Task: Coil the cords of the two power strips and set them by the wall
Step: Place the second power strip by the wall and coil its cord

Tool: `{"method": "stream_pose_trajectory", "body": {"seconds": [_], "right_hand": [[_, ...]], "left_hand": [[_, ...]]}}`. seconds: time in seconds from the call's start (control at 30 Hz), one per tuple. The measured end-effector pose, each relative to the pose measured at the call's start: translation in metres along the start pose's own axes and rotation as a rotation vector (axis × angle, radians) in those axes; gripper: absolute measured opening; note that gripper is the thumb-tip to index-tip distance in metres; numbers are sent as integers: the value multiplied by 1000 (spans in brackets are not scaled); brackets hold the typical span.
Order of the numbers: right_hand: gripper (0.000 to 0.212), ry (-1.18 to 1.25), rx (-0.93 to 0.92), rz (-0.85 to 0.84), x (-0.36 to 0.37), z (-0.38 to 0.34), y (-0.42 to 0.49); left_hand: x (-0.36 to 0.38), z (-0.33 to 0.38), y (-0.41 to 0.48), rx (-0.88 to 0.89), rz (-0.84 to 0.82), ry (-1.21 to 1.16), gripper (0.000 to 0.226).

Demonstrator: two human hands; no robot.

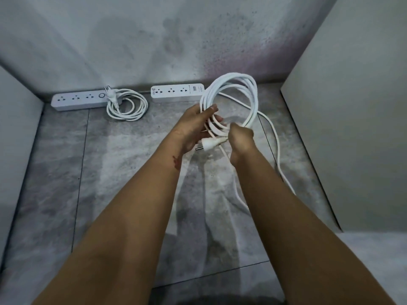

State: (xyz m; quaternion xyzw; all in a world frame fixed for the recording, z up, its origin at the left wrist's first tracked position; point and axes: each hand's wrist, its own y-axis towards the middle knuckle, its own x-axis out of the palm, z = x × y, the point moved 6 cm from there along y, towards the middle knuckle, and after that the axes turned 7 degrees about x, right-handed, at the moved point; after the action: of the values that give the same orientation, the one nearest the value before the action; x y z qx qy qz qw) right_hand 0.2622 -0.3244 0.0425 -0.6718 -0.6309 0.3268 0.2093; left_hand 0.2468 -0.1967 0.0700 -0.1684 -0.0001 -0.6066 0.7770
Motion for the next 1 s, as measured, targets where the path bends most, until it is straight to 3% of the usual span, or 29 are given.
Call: {"method": "stream_pose_trajectory", "body": {"seconds": [0.07, 0.13, 0.2, 0.27, 0.33, 0.4, 0.47, 0.57, 0.73, 0.83, 0.93, 1.0], "right_hand": [[73, -165, 3, -10, -4, 1, -4], [73, -307, -70, 166, -18, -8, -9], [79, -503, -290, 364, -33, -35, -22], [83, -740, -591, 437, -31, -63, -33], [65, -1025, -762, 338, -20, -77, -36], [31, -1205, -778, 169, -13, -80, -29], [11, -1234, -739, 51, -12, -76, -25], [12, -1101, -708, 21, -16, -66, -21], [14, -850, -631, 19, -19, -51, -23], [17, -739, -599, 32, -25, -52, -23], [17, -615, -553, 21, -32, -56, -22], [11, -506, -512, 15, -36, -58, -22]], "left_hand": [[-5, 2, 1, 7, 10, 82, 11], [-7, 1, 3, 5, -14, 193, 13], [-5, 1, 2, 5, -101, 349, 13], [1, 1, -1, 5, -232, 525, 18], [9, 3, -5, 18, -345, 613, 18], [13, 7, -6, 41, -395, 647, 15], [14, 12, -5, 74, -408, 712, 14], [12, 20, 2, 171, -361, 858, 23], [-10, 26, 6, 215, -117, 1266, 54], [-26, 44, -6, 476, 252, 1372, 65], [-58, 49, -25, 612, 717, 1118, 66], [-81, 30, -33, 471, 961, 838, 73]]}}
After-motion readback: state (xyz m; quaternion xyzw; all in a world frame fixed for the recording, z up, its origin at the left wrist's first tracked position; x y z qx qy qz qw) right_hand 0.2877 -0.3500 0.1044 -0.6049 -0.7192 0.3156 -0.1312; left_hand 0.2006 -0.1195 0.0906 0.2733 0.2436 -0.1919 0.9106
